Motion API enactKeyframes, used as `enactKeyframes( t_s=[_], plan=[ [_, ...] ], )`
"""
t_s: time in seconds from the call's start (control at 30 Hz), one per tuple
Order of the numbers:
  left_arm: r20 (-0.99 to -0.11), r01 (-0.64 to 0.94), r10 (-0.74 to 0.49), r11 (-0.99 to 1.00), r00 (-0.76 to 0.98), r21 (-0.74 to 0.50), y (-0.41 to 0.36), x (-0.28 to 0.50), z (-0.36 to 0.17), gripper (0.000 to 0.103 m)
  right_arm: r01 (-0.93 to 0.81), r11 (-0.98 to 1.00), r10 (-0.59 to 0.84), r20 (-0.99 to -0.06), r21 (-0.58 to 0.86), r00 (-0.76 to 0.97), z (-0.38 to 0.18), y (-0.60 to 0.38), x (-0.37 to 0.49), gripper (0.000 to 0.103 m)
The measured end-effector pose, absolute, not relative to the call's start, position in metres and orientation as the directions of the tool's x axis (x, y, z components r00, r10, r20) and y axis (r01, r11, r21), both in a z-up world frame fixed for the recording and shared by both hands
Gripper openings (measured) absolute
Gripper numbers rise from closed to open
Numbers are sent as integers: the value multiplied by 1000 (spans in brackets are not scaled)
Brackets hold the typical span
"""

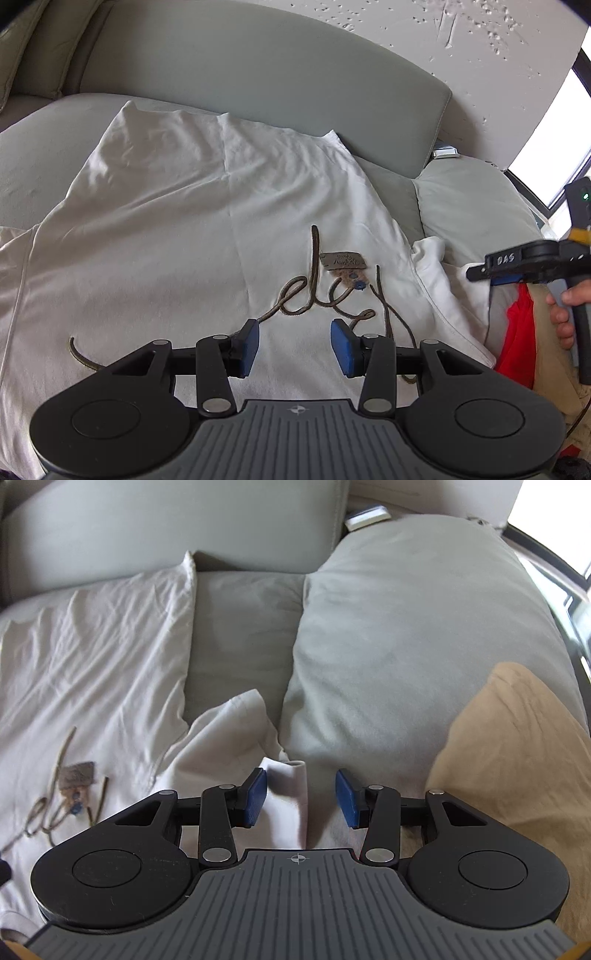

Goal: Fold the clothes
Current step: 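Release the sweatshirt with both grippers, laying it flat logo up, then grasp the sweatshirt sleeve with the right gripper and smooth it flat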

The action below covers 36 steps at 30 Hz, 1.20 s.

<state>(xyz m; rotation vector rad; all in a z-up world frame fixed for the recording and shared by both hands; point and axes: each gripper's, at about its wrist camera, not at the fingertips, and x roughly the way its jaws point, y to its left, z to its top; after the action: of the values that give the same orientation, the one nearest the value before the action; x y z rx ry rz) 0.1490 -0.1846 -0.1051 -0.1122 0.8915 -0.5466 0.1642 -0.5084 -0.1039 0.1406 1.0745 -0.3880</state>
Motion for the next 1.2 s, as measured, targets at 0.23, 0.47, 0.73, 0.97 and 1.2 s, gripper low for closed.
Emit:
enactKeyframes(
  t_s=[0.23,0.47,0.73,0.97,1.2],
  plan=[
    [-720,389,-493,862,489,-326,-183,151,-110,41,425,877,-419,-789,-224,450,-81,-503,145,1],
    [-735,404,-511,848,447,-344,-184,149,-117,41,473,858,-424,-798,-201,428,-70,-516,133,1],
    [-717,367,-521,849,463,-380,-163,151,-113,41,336,916,-389,-692,-219,608,-49,-455,126,1],
    [-691,316,-512,859,510,-403,-139,150,-106,41,-20,951,-199,-662,-308,723,-60,-361,92,1],
    [-693,271,-496,868,523,-416,-121,151,-109,41,-303,882,-108,-781,-361,615,-116,-291,65,9]
  ],
)
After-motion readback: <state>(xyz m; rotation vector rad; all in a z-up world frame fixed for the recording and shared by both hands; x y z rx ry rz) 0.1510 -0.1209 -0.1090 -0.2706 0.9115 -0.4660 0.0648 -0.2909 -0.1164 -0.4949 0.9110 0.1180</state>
